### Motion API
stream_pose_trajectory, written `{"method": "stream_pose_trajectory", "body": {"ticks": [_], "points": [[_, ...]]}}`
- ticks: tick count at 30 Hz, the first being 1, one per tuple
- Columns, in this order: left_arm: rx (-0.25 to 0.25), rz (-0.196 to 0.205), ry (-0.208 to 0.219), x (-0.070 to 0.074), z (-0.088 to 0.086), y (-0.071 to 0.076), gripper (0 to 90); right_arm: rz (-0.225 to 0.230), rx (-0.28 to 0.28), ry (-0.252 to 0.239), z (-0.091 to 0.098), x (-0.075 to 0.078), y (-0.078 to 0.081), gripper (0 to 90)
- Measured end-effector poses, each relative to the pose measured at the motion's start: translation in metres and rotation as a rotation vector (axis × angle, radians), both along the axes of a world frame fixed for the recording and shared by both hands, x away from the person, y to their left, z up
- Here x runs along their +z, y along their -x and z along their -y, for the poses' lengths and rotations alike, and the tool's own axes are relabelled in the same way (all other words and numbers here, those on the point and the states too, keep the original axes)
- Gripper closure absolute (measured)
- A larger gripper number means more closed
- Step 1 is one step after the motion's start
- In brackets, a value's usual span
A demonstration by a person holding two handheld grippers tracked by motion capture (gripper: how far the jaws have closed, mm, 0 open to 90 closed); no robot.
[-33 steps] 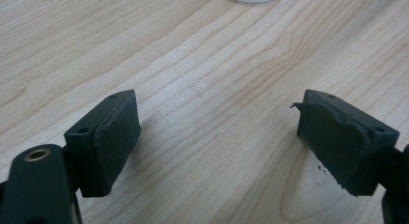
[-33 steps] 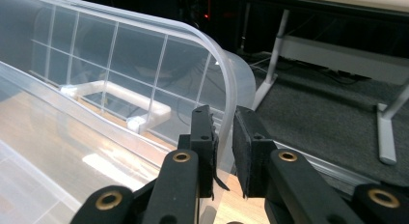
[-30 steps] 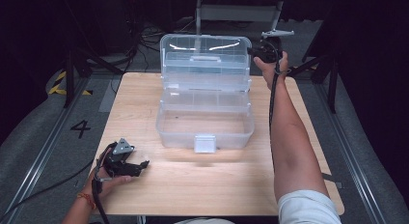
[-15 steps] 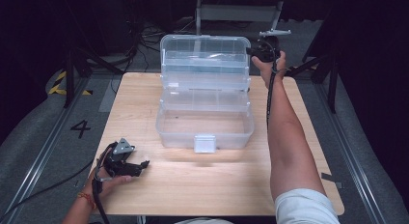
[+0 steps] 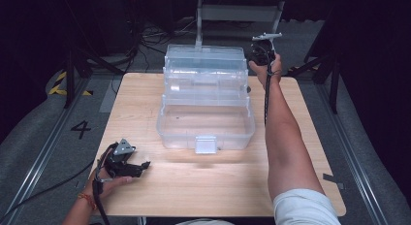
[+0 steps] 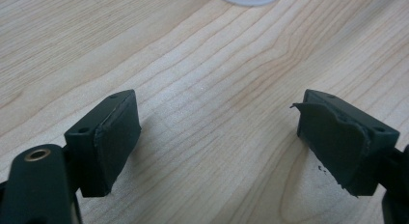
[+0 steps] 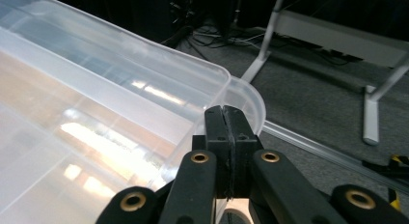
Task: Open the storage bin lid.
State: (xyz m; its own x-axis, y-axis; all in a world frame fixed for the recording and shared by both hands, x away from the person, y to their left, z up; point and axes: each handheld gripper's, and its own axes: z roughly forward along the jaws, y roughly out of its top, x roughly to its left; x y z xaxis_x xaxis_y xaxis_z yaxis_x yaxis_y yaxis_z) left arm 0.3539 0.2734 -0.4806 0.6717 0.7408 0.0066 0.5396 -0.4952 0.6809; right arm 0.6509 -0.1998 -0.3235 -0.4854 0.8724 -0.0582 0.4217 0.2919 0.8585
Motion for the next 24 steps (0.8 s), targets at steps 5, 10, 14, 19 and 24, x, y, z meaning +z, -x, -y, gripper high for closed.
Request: {"method": "stream_pose_trajectory", "body": {"ticks": [5,10,14,19,24], "points": [[-0.001,-0.002,0.003,0.0,0.0,0.0,15.8,-0.007,-0.004,0.009,-0.001,-0.001,-0.001,90.0],[0.003,-0.01,0.009,0.0,0.001,0.001,15.9,-0.005,-0.013,0.016,-0.001,0.0,0.001,90.0],[0.005,-0.012,0.012,0.0,0.001,0.001,15.9,0.001,-0.009,0.018,-0.002,0.001,0.003,90.0],[0.003,-0.01,0.006,0.0,0.001,0.001,15.9,0.011,-0.013,0.013,0.001,0.003,0.007,89.0],[0.001,-0.01,0.003,0.0,0.0,0.001,15.9,0.024,-0.019,0.01,0.006,0.006,0.012,87.6]]}}
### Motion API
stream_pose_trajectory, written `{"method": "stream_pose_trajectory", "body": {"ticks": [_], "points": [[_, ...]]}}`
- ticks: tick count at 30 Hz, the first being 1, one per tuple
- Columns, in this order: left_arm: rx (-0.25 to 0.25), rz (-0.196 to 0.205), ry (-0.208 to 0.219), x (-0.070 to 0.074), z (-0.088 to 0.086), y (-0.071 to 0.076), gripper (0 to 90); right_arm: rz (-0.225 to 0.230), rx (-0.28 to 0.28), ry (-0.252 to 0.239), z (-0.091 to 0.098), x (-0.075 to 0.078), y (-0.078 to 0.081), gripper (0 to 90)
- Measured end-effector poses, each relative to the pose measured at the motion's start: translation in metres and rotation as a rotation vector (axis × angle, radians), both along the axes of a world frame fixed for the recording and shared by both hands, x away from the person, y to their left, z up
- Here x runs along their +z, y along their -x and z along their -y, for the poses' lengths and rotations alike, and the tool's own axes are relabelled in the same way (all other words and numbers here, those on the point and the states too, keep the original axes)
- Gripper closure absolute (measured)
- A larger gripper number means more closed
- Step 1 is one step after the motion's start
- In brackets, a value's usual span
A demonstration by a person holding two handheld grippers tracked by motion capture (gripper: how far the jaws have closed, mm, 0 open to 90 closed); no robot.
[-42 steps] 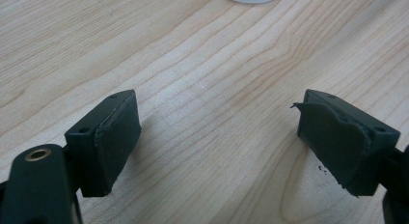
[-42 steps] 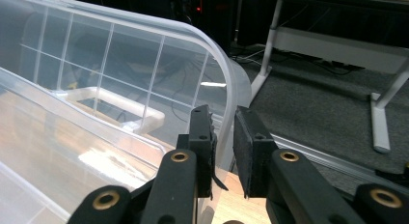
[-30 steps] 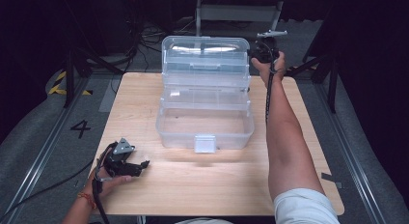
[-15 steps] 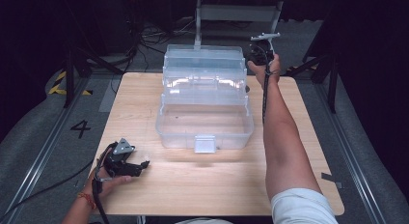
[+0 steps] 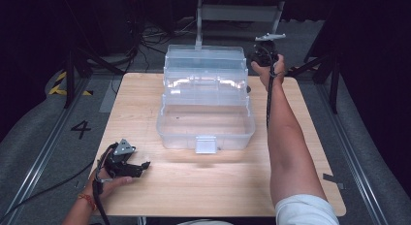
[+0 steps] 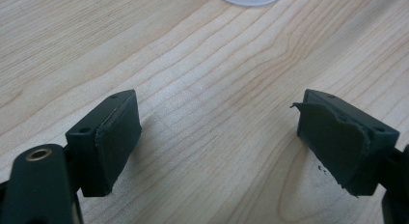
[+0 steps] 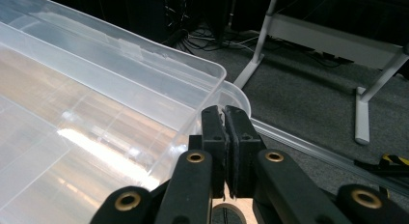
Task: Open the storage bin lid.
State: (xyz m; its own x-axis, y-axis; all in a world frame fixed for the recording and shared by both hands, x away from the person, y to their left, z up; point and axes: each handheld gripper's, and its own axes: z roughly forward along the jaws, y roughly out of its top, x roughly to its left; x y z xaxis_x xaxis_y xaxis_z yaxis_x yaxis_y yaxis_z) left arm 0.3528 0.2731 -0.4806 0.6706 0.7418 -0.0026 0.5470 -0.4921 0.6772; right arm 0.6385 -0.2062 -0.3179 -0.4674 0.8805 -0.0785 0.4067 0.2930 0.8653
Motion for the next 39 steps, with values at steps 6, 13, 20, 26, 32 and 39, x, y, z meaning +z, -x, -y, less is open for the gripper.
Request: {"method": "stream_pose_trajectory", "body": {"ticks": [6,13,20,26,32,39], "points": [[0.0,0.001,0.0,0.0,0.0,0.0,15.9,0.016,0.003,0.0,0.006,0.003,0.011,85.5],[0.003,0.006,0.003,-0.001,0.0,0.0,15.9,0.035,0.019,0.01,0.009,0.005,0.029,82.1],[0.003,0.007,0.003,-0.001,0.0,0.0,16.0,0.058,0.042,0.029,0.013,0.009,0.047,78.0],[0.003,0.007,0.002,-0.001,0.0,0.0,15.9,0.064,0.05,0.037,0.018,0.007,0.064,74.3],[0.004,0.007,0.002,-0.001,0.0,0.0,16.0,0.071,0.07,0.042,0.021,0.004,0.08,71.8],[0.002,0.009,0.001,-0.001,0.0,0.0,16.0,0.075,0.085,0.048,0.027,0.001,0.098,69.9]]}}
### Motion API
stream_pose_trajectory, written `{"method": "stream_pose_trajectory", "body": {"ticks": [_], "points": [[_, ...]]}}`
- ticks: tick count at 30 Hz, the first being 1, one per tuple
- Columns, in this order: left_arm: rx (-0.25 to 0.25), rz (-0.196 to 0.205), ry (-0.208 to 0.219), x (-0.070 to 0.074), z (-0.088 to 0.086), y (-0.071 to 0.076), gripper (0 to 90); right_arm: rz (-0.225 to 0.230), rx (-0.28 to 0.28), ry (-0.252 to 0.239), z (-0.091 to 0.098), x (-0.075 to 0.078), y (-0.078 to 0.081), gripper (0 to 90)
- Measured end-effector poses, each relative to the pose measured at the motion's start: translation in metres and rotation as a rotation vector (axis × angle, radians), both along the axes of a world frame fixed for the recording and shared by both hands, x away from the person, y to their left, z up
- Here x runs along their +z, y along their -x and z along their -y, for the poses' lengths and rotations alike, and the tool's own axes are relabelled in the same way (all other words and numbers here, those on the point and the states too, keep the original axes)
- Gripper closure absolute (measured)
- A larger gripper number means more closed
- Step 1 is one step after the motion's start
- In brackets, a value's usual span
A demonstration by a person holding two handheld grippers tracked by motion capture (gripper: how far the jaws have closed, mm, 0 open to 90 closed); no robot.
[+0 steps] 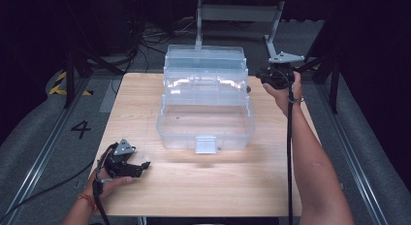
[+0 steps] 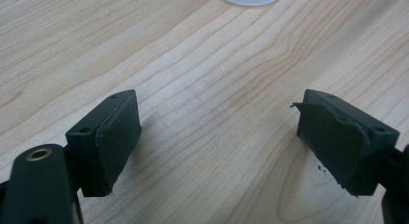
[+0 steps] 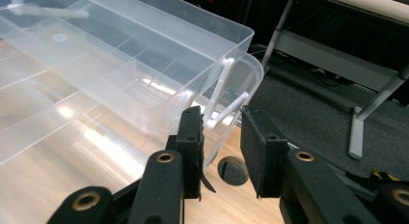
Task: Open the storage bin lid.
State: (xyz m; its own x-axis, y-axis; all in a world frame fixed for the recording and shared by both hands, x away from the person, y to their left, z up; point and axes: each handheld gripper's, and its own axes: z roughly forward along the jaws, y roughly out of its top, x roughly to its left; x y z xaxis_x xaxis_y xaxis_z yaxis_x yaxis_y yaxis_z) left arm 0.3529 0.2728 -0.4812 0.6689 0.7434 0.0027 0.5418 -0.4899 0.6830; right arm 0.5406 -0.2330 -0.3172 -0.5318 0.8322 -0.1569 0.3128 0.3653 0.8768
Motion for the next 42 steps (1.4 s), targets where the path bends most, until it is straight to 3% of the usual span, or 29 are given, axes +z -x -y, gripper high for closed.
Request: {"method": "stream_pose_trajectory", "body": {"ticks": [4,10,25,42], "points": [[0.002,-0.003,0.003,0.0,0.0,0.0,15.9,0.005,-0.003,-0.014,0.008,-0.001,0.011,68.4],[0.002,-0.003,0.001,0.0,0.0,0.0,15.9,0.001,0.023,0.02,0.013,-0.009,0.027,65.3],[0.004,-0.006,0.0,0.0,0.001,0.0,15.7,-0.013,0.083,0.047,0.023,-0.016,0.063,52.3],[0.017,0.0,0.008,0.0,0.001,0.001,15.7,-0.063,0.143,0.142,0.027,-0.042,0.093,40.1]]}}
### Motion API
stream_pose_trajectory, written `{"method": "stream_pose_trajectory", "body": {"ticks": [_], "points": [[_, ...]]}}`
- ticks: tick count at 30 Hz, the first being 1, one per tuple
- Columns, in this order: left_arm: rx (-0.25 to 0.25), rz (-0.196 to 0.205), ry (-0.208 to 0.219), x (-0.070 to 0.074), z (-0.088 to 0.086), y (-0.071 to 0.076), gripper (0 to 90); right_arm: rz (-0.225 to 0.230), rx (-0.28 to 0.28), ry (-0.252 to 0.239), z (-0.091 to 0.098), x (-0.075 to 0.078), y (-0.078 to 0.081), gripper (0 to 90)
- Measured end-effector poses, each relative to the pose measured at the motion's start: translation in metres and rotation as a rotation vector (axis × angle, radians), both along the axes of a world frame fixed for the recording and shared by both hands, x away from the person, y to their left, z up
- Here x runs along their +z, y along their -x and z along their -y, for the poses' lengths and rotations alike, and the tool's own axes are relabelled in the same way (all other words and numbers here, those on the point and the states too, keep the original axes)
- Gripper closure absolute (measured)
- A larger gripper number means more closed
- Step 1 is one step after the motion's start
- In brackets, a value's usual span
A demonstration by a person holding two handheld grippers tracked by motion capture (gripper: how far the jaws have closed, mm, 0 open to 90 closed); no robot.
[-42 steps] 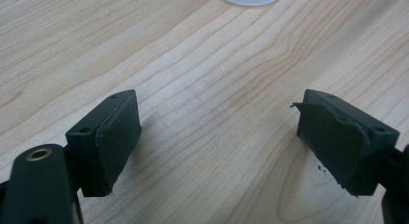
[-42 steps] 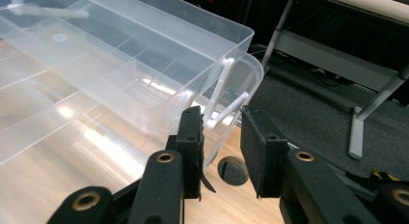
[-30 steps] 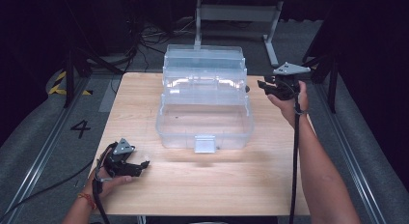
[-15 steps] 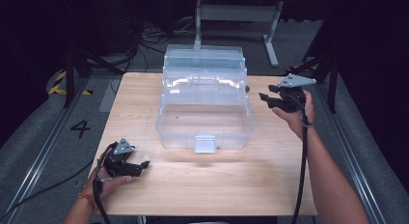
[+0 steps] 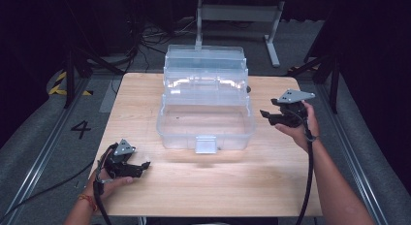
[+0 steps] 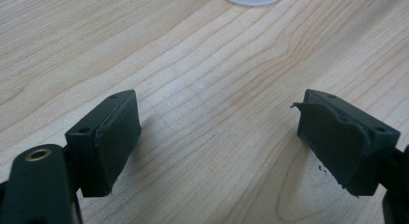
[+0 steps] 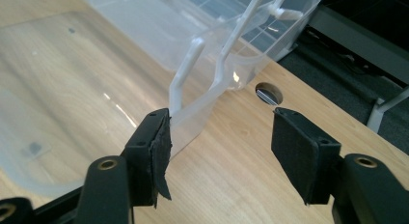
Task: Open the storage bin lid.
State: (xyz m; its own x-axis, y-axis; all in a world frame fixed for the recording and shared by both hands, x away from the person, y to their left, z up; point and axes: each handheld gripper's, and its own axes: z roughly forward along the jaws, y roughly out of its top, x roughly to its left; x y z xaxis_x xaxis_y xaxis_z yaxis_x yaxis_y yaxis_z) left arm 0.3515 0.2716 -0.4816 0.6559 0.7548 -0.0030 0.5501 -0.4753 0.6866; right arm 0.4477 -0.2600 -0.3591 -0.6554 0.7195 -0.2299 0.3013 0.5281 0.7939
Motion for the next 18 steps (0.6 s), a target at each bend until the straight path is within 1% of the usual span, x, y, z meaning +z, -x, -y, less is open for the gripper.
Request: {"method": "stream_pose_trajectory", "body": {"ticks": [2,5,9,10,15,18], "points": [[-0.001,0.0,-0.001,0.0,0.0,0.0,15.7,-0.003,0.004,0.014,0.001,-0.004,0.003,39.1],[-0.001,-0.001,-0.001,0.0,0.0,0.0,15.7,-0.01,0.007,0.019,0.004,-0.009,0.008,37.3],[-0.003,-0.002,-0.002,0.0,0.0,0.0,15.7,-0.017,0.003,0.041,0.007,-0.018,0.013,35.7],[-0.003,-0.002,-0.002,0.0,0.0,0.0,15.7,-0.017,0.003,0.041,0.007,-0.018,0.013,35.7],[-0.007,-0.003,-0.005,0.0,-0.001,0.0,15.6,-0.038,-0.008,0.068,0.013,-0.032,0.021,33.2],[-0.007,-0.003,-0.005,0.0,-0.001,0.0,15.6,-0.053,-0.008,0.058,0.018,-0.04,0.027,32.7]]}}
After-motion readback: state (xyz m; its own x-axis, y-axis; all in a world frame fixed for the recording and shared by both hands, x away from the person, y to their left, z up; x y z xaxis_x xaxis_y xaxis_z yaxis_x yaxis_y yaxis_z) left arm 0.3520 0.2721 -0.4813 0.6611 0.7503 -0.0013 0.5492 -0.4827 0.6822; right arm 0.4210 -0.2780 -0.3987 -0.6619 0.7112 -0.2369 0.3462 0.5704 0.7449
